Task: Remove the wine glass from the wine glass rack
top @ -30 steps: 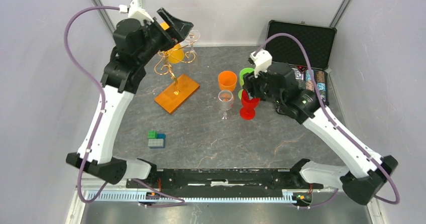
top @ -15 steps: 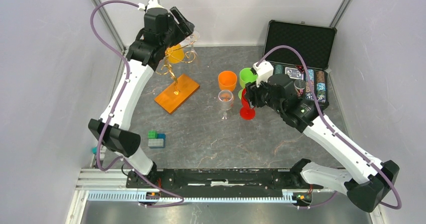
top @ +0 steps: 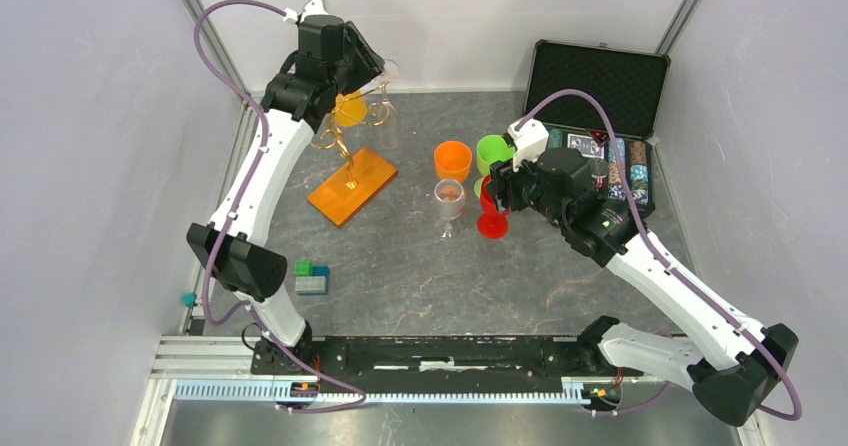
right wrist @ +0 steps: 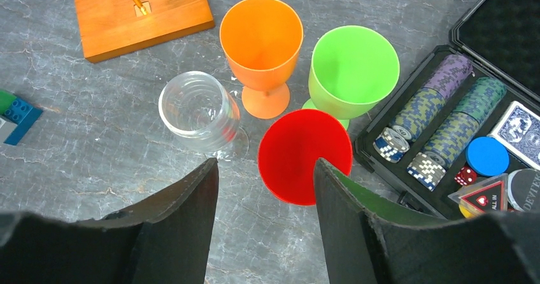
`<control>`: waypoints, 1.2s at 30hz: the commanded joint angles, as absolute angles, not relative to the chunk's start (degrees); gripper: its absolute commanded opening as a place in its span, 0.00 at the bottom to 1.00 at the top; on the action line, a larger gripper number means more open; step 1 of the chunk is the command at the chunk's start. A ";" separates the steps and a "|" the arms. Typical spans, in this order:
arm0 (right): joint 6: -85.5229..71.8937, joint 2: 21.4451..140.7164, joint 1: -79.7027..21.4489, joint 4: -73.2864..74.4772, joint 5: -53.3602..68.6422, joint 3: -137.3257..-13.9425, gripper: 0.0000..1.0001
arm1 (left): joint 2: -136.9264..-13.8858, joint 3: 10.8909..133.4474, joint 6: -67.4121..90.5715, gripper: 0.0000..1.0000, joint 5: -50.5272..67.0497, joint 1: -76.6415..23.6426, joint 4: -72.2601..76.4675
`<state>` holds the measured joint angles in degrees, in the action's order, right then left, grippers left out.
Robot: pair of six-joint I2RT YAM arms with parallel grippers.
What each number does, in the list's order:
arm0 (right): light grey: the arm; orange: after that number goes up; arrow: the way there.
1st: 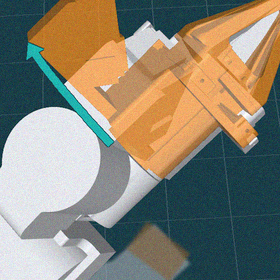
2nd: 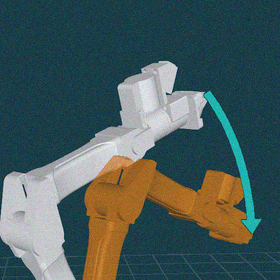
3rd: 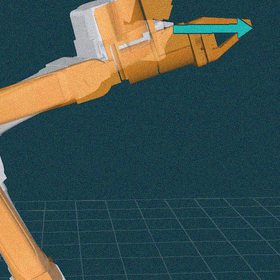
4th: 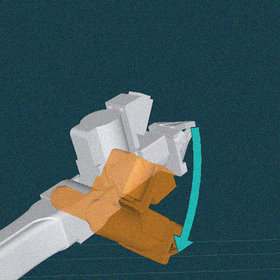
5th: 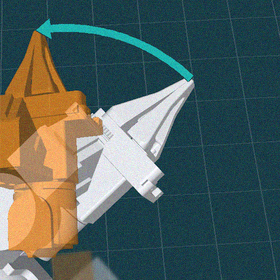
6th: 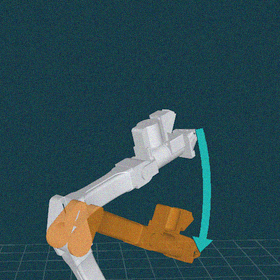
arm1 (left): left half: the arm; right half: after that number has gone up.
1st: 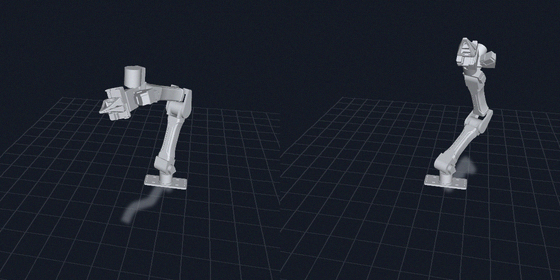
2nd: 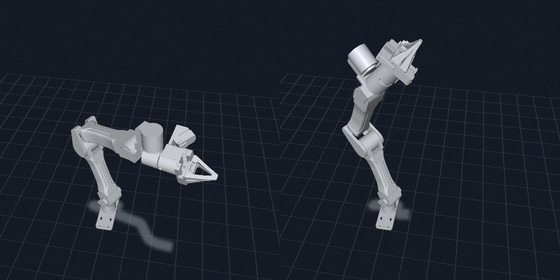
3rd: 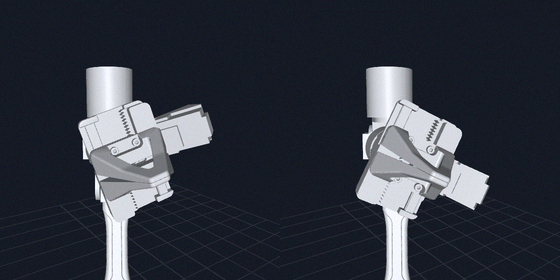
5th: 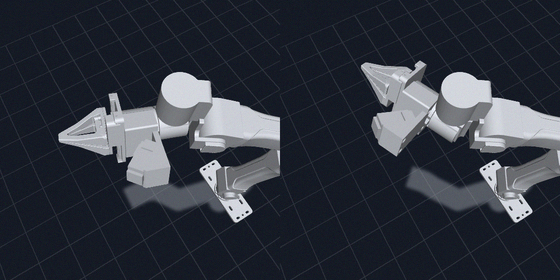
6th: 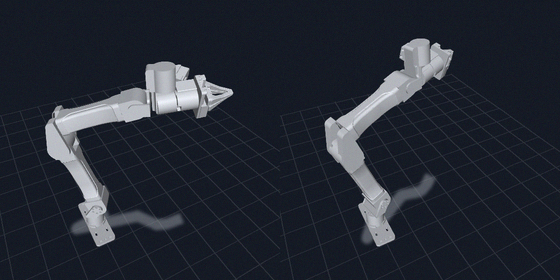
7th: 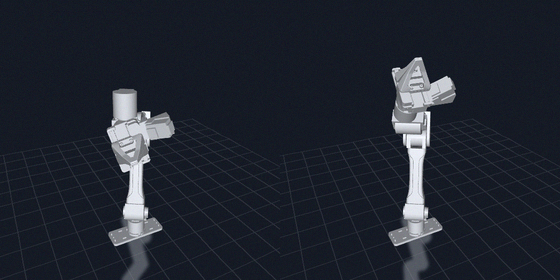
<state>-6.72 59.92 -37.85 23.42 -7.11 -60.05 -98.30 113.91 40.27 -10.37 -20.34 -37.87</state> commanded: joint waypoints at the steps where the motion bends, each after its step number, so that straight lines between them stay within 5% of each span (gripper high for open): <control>1: -6.95 58.92 -37.71 20.60 -7.02 -59.27 0.61 | -100.07 116.81 41.33 0.53 -7.59 -18.92 -38.71; 10: -6.90 58.57 -37.70 20.28 -7.32 -58.37 0.60 | -99.96 114.04 45.20 0.46 -0.31 -15.82 -36.22; 14: -7.16 58.28 -37.68 19.97 -7.40 -57.72 0.59 | -98.77 111.50 46.70 0.33 3.22 -14.60 -34.36; 23: -7.70 58.29 -37.71 19.59 -7.04 -57.23 0.59 | -96.68 109.61 46.08 0.22 3.85 -13.84 -33.57; 36: -8.05 58.28 -37.70 18.94 -6.91 -56.26 0.58 | -95.78 109.95 42.80 0.27 3.91 -13.64 -36.01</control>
